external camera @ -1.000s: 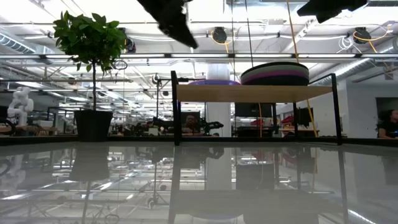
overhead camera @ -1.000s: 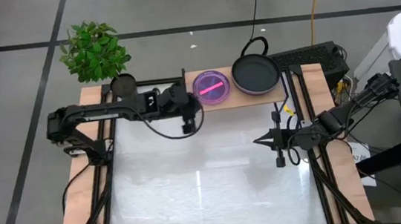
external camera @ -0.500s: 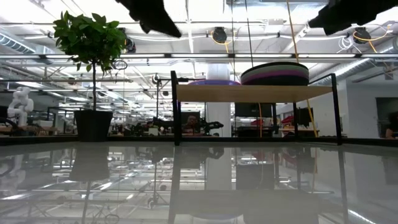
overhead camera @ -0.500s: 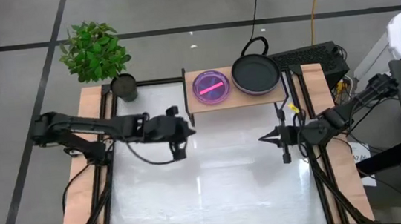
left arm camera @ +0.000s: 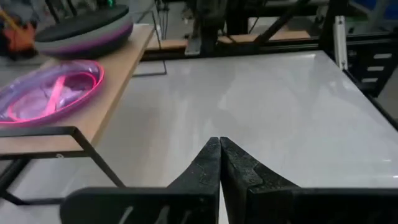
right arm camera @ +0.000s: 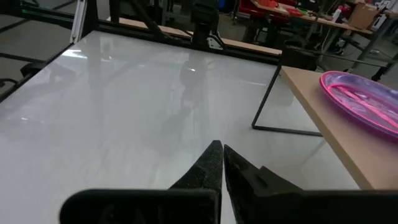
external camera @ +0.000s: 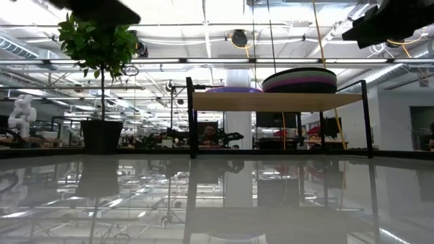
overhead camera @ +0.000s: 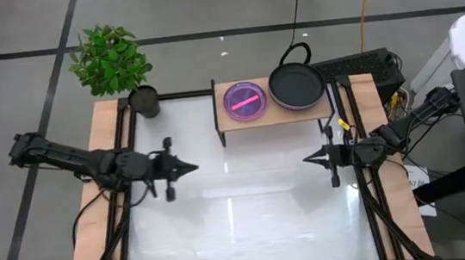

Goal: Place and stack plates onto a shelf
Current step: Return to Home Position

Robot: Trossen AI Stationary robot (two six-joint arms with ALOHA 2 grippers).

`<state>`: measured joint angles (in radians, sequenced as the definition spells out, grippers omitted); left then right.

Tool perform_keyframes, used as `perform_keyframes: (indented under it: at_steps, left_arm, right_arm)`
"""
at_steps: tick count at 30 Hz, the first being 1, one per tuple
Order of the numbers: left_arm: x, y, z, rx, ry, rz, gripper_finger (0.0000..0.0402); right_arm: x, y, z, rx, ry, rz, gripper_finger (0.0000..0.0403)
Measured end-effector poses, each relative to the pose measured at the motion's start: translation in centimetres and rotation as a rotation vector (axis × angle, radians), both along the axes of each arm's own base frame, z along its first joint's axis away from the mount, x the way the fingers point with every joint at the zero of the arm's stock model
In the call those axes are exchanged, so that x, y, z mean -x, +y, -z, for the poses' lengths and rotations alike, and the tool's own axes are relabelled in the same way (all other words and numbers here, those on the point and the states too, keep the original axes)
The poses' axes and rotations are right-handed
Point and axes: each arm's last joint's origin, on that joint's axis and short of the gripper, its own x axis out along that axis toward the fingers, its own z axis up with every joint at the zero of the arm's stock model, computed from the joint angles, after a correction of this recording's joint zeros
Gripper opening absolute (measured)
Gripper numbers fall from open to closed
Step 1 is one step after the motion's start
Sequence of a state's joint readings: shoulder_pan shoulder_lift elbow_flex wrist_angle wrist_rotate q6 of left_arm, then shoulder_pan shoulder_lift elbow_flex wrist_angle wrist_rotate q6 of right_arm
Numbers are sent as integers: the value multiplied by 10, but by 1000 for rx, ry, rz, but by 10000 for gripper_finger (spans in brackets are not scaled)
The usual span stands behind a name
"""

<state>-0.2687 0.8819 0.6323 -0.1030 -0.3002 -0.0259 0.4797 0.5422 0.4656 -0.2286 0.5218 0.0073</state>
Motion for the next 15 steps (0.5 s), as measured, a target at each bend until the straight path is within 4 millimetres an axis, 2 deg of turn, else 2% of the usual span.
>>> perform_keyframes:
  at_steps: [8,15]
  left_arm:
    - [52,12,37,11,-113,27,1]
    - [73,15,61,35,-185,59,1]
  right_arm:
    - [5,-3,14,19,-13,-7,0]
    - [14,-7,27,-38,-36,6,0]
